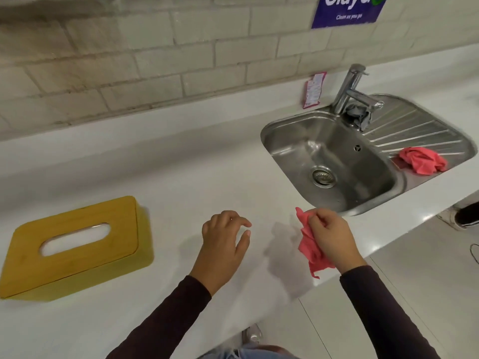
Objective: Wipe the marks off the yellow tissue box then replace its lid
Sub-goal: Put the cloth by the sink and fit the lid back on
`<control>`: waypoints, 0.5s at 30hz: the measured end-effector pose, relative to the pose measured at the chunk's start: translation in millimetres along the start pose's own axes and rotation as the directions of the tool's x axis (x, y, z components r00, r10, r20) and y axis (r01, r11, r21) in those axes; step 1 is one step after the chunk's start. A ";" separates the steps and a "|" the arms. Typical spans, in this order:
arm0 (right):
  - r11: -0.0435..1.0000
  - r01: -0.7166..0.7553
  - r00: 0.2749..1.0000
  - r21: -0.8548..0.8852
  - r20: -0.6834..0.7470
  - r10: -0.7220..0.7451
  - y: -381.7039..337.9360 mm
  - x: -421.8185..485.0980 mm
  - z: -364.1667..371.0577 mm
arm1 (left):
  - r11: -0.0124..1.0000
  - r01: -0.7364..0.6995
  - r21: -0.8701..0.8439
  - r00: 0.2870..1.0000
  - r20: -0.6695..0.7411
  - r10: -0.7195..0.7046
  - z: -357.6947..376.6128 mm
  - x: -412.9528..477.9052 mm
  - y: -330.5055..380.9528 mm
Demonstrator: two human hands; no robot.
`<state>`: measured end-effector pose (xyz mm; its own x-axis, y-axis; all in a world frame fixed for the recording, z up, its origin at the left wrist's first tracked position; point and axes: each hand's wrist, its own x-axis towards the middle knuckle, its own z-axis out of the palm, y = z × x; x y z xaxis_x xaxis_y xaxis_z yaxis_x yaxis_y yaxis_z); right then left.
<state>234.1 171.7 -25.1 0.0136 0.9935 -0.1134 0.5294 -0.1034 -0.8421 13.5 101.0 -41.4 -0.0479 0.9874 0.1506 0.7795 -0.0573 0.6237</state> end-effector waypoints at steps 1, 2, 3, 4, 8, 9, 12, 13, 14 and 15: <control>0.998 0.014 1.000 -0.067 -0.009 -0.015 7.6 6.1 -7.7 | 1.000 -0.003 0.002 1.000 0.013 0.003 8.5 3.9 6.8; 0.988 0.037 0.999 -0.148 -0.016 -0.040 15.7 12.7 -14.8 | 1.000 -0.005 0.007 1.000 0.026 0.004 16.9 7.6 13.2; 0.972 0.065 0.997 -0.224 -0.018 -0.071 23.2 19.3 -21.0 | 1.000 -0.003 0.012 0.999 0.036 0.003 25.0 11.2 19.2; 0.956 0.092 0.995 -0.280 -0.015 -0.100 31.3 25.8 -26.9 | 1.000 0.005 0.013 0.999 0.045 -0.006 33.5 14.3 25.9; 0.896 0.142 0.990 -0.421 0.086 -0.116 53.4 40.5 -32.0 | 0.999 0.046 0.004 0.995 0.087 -0.046 55.6 18.1 40.6; 0.868 0.145 0.988 -0.476 0.109 -0.106 56.0 41.4 -30.4 | 0.999 0.052 -0.001 0.994 0.101 -0.052 59.1 17.5 42.3; 0.783 0.176 0.984 -0.597 0.099 -0.145 54.1 40.0 -23.1 | 0.997 0.072 -0.012 0.992 0.105 -0.070 60.5 15.6 44.7; 0.760 0.197 0.980 -0.619 0.097 -0.175 49.7 38.7 -19.6 | 0.996 0.083 -0.023 0.992 0.094 -0.080 57.8 14.9 43.7; 0.740 0.236 0.969 -0.630 0.101 -0.224 44.2 35.7 -15.3 | 0.995 0.095 -0.041 0.993 0.079 -0.092 54.2 13.4 41.7; 0.722 0.301 0.949 -0.622 0.118 -0.294 35.7 32.3 -7.6 | 0.992 0.114 -0.061 0.992 0.057 -0.110 47.7 10.1 37.3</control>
<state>259.9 200.5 -54.8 -0.2426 0.9670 0.0778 0.9145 0.2547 -0.3143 71.9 115.9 -53.2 -0.0979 0.9945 0.0372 0.7297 0.0463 0.6822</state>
